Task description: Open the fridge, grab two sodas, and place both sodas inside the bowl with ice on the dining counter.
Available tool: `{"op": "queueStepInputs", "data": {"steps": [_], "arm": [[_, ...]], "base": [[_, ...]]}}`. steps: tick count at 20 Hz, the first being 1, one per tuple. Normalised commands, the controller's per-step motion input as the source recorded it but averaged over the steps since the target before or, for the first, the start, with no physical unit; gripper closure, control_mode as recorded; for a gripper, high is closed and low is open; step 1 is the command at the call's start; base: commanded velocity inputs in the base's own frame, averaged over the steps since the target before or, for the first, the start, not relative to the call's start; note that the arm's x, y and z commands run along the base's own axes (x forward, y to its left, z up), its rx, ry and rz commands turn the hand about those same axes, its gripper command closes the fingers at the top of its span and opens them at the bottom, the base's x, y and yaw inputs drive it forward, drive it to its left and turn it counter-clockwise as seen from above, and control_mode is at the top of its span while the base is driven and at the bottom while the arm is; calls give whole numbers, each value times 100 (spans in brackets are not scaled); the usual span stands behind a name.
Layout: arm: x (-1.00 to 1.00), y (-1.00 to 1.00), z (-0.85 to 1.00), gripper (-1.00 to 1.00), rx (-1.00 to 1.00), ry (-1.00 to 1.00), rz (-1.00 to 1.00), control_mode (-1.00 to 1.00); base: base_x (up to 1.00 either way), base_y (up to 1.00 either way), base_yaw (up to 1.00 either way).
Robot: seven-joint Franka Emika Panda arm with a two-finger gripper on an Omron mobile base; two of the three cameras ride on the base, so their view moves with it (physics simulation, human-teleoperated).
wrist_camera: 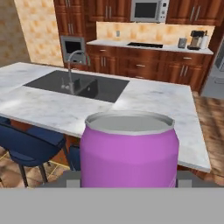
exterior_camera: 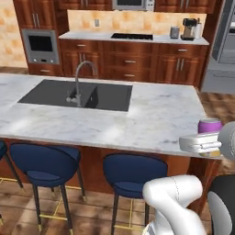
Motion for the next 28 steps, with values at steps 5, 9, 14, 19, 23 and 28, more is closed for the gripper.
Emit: {"op": "queueStepInputs", "data": {"steps": [5, 9, 14, 19, 23, 28], "arm": [[0, 0, 0, 100, 0, 0, 0, 100], [0, 0, 0, 100, 0, 0, 0, 100], [0, 0, 0, 100, 0, 0, 0, 100], [0, 0, 0, 100, 0, 0, 0, 100], [0, 0, 0, 100, 0, 0, 0, 100], [0, 0, 0, 100, 0, 0, 0, 100]], "base": [[13, 100, -18], [10, 100, -18], [9, 100, -18], [8, 100, -19], [14, 100, -19], [29, 100, -22]]}}
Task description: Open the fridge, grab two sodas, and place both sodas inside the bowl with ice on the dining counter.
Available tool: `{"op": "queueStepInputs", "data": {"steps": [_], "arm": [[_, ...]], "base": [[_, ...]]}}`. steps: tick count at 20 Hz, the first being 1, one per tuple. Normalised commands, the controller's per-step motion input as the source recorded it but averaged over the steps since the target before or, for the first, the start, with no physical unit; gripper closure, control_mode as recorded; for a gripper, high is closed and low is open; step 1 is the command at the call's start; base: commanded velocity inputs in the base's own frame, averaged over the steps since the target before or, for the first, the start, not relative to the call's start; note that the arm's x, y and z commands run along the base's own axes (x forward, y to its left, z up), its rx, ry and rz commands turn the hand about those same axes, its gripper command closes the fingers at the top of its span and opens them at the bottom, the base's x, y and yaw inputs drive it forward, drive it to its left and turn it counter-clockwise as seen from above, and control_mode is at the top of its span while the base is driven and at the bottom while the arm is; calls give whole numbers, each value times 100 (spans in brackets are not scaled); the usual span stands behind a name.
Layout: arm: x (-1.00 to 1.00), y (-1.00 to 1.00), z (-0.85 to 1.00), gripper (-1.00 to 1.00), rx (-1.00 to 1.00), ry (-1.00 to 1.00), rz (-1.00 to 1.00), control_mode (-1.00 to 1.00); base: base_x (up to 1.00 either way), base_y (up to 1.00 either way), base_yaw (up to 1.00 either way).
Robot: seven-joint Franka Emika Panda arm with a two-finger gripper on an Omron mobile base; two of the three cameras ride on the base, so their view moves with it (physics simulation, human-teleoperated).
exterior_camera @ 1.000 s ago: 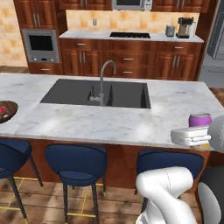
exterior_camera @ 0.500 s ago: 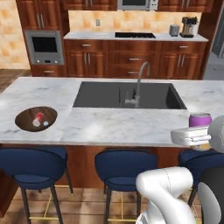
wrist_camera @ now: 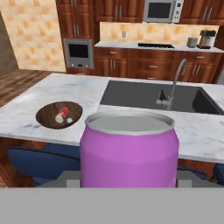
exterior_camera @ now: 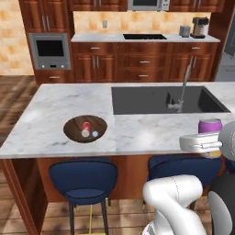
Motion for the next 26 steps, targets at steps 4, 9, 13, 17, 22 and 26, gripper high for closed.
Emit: {"op": "queueStepInputs", "data": {"steps": [4, 9, 13, 17, 22, 26], "arm": [[0, 0, 0, 100, 0, 0, 0, 100], [0, 0, 0, 100, 0, 0, 0, 100], [0, 0, 0, 100, 0, 0, 0, 100], [0, 0, 0, 100, 0, 0, 0, 100], [53, 24, -1, 100, 0, 7, -5, -100], [100, 49, -12, 100, 0, 21, -2, -100]], "base": [[41, 90, -21], [64, 43, -14], [73, 9, -8], [69, 5, -7], [28, 7, -4], [0, 0, 0]]}}
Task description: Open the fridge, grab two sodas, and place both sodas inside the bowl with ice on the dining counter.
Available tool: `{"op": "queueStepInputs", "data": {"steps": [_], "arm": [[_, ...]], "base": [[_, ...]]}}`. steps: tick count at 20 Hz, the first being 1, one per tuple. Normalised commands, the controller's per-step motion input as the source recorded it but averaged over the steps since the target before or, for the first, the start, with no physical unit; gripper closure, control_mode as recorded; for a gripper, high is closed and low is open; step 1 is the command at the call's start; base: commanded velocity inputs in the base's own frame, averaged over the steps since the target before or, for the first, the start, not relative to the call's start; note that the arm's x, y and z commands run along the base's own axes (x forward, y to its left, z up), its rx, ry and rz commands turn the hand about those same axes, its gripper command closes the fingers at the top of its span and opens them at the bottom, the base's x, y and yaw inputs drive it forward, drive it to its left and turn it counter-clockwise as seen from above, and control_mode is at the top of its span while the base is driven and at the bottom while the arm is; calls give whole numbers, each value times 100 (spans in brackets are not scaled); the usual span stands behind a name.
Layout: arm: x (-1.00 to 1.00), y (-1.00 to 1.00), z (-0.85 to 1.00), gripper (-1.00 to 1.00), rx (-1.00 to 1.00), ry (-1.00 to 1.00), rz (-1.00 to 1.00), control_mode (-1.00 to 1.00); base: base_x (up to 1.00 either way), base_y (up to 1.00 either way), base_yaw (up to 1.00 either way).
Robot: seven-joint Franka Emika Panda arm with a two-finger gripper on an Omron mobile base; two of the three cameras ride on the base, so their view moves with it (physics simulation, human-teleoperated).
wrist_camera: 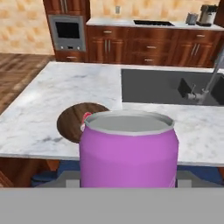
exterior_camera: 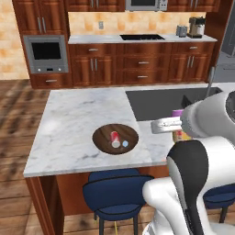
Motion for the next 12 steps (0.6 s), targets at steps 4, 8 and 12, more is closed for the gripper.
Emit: {"op": "queueStepInputs", "data": {"steps": [4, 8, 12], "arm": [[100, 43, -29, 100, 0, 28, 3, -100], [86, 7, -50, 100, 0, 31, 11, -100], [53, 0, -56, 100, -4, 34, 12, -100]], "base": [[0, 0, 0], [0, 0, 0], [0, 0, 0]]}}
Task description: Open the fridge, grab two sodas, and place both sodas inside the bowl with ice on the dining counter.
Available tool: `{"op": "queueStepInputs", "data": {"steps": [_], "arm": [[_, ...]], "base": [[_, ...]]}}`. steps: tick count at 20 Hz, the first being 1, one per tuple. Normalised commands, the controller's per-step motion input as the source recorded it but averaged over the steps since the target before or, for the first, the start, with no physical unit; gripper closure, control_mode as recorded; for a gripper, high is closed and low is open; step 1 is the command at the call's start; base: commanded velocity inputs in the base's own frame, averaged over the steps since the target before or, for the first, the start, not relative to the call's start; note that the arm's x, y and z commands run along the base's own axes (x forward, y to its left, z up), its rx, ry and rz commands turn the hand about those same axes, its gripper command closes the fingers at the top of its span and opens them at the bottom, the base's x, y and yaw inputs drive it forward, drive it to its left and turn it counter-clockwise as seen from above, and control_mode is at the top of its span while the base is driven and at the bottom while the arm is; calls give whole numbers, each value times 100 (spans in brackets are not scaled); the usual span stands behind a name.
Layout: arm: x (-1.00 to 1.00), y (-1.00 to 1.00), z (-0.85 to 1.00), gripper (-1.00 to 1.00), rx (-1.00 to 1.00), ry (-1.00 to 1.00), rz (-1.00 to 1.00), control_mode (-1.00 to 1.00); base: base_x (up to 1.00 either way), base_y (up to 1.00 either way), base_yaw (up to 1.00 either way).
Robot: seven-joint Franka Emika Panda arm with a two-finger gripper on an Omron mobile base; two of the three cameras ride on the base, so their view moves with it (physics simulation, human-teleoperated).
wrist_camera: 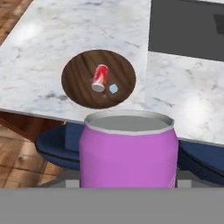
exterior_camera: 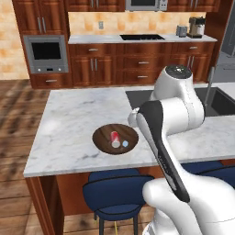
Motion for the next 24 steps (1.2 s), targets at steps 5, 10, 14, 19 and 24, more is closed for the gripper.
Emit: {"op": "queueStepInputs", "data": {"steps": [5, 10, 14, 19, 24], "arm": [[32, 0, -47, 100, -10, 27, 9, -100], [21, 0, -30, 100, -8, 4, 0, -100], [24, 0, -34, 100, -2, 1, 0, -100], [29, 1, -32, 100, 0, 2, 0, -100], [39, 14, -21, 100, 0, 4, 0, -100]], "base": [[0, 0, 0], [0, 0, 0], [0, 0, 0], [0, 0, 0], [0, 0, 0]]}}
